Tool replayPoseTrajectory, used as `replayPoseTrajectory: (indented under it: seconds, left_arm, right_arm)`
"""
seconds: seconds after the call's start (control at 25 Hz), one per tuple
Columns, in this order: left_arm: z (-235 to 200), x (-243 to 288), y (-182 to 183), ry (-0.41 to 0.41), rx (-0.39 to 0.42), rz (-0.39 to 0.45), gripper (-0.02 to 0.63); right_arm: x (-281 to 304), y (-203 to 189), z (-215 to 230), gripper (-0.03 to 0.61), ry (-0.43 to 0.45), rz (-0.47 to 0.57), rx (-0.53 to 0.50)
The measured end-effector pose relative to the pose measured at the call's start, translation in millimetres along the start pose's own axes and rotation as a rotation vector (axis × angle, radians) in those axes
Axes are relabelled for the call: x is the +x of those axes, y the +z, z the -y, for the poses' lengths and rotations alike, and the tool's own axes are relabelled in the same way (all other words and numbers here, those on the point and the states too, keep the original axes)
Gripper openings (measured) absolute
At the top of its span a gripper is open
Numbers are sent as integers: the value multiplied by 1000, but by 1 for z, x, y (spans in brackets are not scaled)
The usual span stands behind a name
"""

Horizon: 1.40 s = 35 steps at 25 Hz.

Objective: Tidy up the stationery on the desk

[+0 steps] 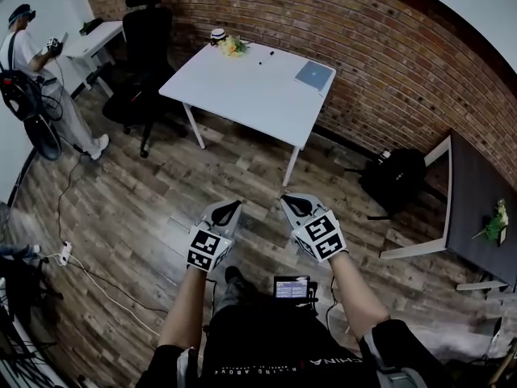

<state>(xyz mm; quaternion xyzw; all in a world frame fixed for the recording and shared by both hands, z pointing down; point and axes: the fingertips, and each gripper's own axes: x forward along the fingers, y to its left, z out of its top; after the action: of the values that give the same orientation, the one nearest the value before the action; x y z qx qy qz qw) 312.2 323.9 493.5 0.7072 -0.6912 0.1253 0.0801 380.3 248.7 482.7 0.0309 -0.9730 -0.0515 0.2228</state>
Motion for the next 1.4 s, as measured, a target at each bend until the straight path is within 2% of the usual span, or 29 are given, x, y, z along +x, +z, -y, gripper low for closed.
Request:
replayPoseTrajectory:
  seconds: [0.36,0.76,1.08,1.4]
  left_arm:
    - [-108,-7,1,-40,4,16,5]
    - [-163,5,-10,-69,-19,2,5]
    - [-212,41,-11,-45,-24,-15,5]
    - [-276,104,18,-22,-11,-27,5]
  right_arm:
    - [83,55,-2,8,-74,9,9]
    - [135,68,5,8,-89,-14,45]
    - [195,83,42,8,-65,-6,49]
    - [256,114,111,8,-44,26,66]
